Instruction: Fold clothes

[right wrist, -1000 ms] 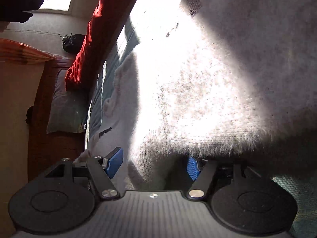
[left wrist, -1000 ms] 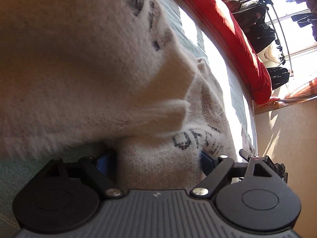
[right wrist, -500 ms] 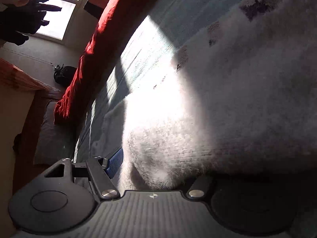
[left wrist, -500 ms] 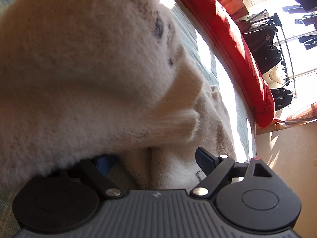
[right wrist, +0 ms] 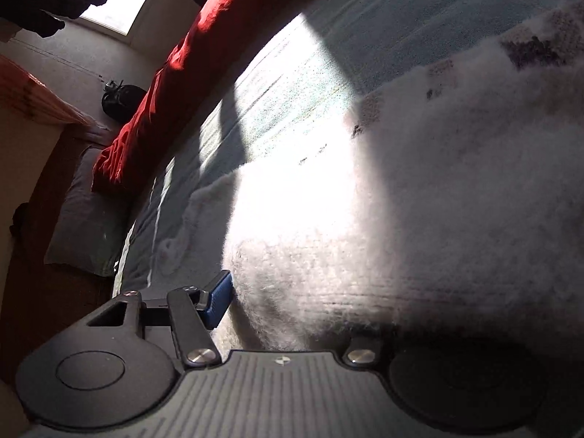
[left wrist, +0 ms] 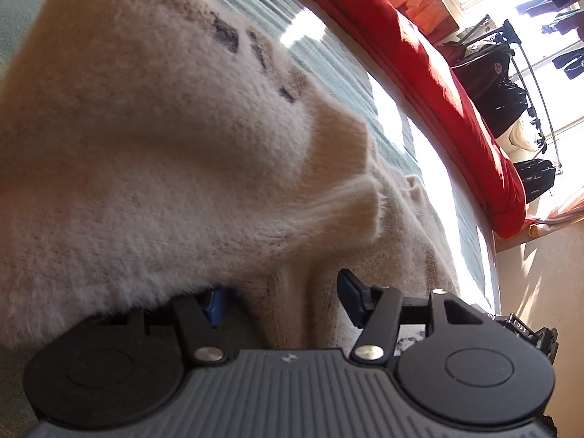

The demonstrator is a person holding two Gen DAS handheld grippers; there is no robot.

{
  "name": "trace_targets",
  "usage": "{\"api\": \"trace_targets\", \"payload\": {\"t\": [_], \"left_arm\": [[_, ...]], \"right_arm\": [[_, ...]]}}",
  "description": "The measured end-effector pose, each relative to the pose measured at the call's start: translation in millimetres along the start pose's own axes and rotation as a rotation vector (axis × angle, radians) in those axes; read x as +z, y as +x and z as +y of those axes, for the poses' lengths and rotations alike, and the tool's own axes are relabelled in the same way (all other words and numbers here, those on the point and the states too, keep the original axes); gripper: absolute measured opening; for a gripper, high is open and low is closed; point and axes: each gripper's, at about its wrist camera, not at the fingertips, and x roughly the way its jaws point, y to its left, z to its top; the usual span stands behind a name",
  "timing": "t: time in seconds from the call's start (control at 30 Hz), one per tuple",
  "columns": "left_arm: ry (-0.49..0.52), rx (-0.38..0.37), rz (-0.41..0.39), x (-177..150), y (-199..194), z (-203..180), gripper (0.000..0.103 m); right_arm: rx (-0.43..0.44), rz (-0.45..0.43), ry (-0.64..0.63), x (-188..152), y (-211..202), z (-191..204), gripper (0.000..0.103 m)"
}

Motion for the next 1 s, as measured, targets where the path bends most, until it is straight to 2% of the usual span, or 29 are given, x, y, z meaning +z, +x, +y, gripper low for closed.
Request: {"api": "trace_targets", "payload": {"t": [0.03,0.13,0.33,0.4,0.57,0.63,0.77,0.9,1.0], "left_arm": [[0.0,0.023,0.001,1,1,0,0.028],[0.062,0.067,-0.02,-1,-6,-8,0.022],[0.214,0.117,-0.071,-6,-26,-38,0.02],[0.244,0.106,-0.079,-3,-29,-49,0.02],[0.297,0.077,-0.086,3,-21,-78,0.02],[0.328,0.072,-0.082,5,-10,-96,0.02],[0.404,0.055,-0.079,5,10,-131,0.02],[0.466,0.06,-0.06,4,29,-162,0.02],[0.489,0.09,-0.037,1,39,-171,0.021]], "right_arm": [[-0.016,0.002,-0.023,2,2,3,0.044],[-0.055,-0.024,-0.102,0,-5,18,0.033],[-0.068,-0.156,-0.163,5,-47,40,0.024],[-0.085,-0.198,-0.173,12,-61,45,0.021],[-0.127,-0.286,-0.181,30,-104,42,0.016],[-0.159,-0.324,-0.188,37,-125,36,0.013],[-0.219,-0.396,-0.17,53,-172,14,0.012],[-0.238,-0.369,-0.14,64,-191,-8,0.013],[-0.182,-0.309,-0.105,61,-195,-23,0.015]]}}
